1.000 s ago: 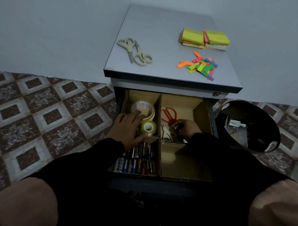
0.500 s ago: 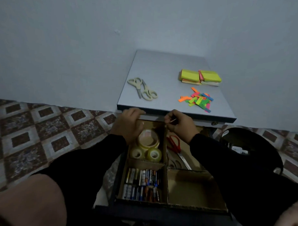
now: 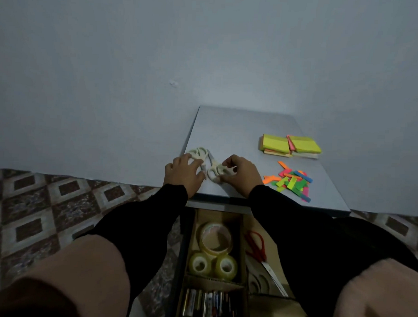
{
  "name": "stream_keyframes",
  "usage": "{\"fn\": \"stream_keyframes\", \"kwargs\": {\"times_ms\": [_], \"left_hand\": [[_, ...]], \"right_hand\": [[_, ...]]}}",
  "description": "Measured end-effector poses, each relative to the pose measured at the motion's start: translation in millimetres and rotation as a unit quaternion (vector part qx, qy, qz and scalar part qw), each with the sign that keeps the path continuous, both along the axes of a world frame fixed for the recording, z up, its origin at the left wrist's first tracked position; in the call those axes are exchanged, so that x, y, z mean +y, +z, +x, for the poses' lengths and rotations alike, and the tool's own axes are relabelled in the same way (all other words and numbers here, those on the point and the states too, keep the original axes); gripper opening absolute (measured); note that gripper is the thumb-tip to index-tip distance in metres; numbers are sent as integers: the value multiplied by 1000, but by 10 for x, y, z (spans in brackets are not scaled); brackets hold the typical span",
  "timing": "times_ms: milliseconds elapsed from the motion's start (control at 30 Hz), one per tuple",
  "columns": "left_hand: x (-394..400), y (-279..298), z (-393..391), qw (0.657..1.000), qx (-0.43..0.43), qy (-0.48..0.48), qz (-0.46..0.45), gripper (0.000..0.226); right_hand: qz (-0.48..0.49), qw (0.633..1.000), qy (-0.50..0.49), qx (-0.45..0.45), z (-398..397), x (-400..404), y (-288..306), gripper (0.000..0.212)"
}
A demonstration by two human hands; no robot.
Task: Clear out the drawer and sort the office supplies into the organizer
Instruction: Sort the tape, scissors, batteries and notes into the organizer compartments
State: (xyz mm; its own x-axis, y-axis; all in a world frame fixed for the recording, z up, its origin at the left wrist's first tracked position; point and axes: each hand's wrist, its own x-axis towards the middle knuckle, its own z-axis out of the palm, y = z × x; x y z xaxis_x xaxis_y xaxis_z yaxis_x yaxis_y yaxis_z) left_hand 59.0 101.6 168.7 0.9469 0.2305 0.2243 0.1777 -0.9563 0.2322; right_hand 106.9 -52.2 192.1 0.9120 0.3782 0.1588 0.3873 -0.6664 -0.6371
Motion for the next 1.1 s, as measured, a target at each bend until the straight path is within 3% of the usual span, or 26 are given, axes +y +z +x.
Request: {"fn": "stream_keyframes", "kwargs": {"times_ms": [167, 300, 467, 633, 733, 800, 1100], "left_hand": [[70, -16, 144, 999, 22, 25, 0, 43], [106, -42, 208, 998, 53, 30, -1, 47], [89, -17, 263, 999, 21, 37, 8, 50], [12, 156, 236, 997, 1, 69, -36, 30], [-12, 218, 194, 996, 7, 75, -42, 32], [-19, 252, 150, 996, 20, 75, -45, 33], [-108, 389, -306, 978, 39, 96, -180, 20]], "right_hand": [[-25, 999, -5, 36, 64, 53, -86, 65], [-51, 998, 1, 35, 81, 64, -98, 73], [-60, 998, -4, 35, 120, 62, -78, 64], [-174, 984, -1, 24, 107, 63, 17, 75], [-234, 972, 14, 31, 47, 29, 81, 66], [-244, 969, 22, 37, -1, -13, 119, 58], [-213, 975, 52, 18, -392, -459, 210, 60]]}}
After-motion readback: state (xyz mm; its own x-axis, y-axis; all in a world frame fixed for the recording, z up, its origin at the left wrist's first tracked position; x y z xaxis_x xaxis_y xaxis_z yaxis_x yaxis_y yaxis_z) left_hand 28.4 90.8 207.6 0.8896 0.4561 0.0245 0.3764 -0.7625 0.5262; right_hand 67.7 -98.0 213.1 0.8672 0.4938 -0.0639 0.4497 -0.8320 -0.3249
